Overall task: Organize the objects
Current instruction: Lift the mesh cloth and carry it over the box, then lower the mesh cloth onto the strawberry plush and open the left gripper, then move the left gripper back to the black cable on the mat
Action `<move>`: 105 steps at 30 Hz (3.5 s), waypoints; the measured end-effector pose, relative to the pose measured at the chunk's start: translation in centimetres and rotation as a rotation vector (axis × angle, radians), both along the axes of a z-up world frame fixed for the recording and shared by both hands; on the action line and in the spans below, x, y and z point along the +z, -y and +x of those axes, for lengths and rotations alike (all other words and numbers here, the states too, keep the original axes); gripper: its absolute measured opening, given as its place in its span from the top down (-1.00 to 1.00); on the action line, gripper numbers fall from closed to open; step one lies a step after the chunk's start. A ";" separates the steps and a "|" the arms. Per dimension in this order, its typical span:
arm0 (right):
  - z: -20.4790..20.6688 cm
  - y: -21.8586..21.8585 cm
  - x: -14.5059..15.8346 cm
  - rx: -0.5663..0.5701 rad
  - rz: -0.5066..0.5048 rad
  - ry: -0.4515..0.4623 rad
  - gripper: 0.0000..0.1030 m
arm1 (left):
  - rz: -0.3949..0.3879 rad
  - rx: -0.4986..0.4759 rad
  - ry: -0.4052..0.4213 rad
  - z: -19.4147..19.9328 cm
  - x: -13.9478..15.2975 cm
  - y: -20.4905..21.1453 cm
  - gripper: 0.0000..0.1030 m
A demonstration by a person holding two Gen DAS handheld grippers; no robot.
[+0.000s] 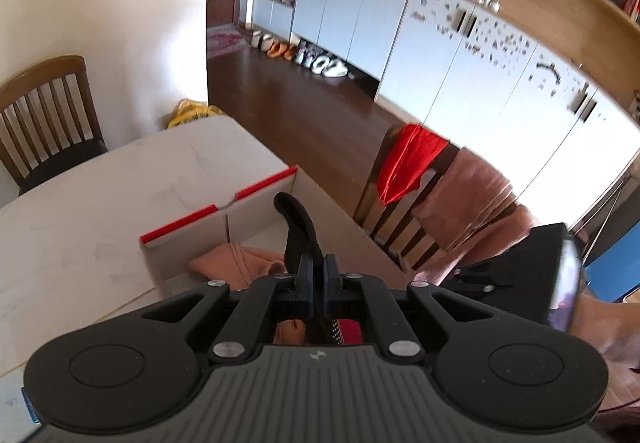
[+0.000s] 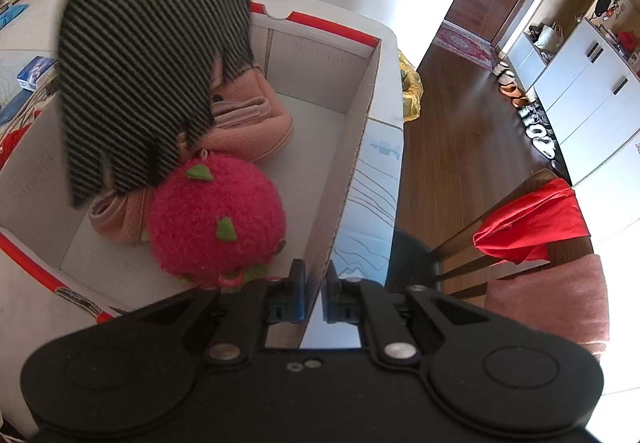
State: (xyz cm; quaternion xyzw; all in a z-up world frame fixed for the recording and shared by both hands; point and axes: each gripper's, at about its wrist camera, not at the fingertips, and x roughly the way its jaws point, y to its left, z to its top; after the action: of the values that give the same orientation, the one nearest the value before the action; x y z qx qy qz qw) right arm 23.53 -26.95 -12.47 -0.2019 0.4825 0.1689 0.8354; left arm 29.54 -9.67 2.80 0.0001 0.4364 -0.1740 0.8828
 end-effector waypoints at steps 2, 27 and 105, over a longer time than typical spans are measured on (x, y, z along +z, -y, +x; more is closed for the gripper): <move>0.0 0.0 0.0 0.000 0.001 0.000 0.86 | 0.018 0.001 -0.021 0.8 -1.3 0.6 0.93; -0.1 -0.3 0.0 -0.005 0.007 -0.006 0.86 | 0.120 0.017 -0.211 3.3 -12.0 1.7 0.93; -0.2 0.3 0.3 -0.012 0.008 -0.017 0.80 | 0.125 0.729 -0.211 -13.7 -13.9 -25.7 -1.00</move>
State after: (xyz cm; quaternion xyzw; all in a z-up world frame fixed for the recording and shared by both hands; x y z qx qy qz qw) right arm 23.34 -27.24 -12.16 -0.1943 0.4900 0.1672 0.8332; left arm 15.81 16.06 -11.06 -0.1192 0.5061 0.1791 0.8352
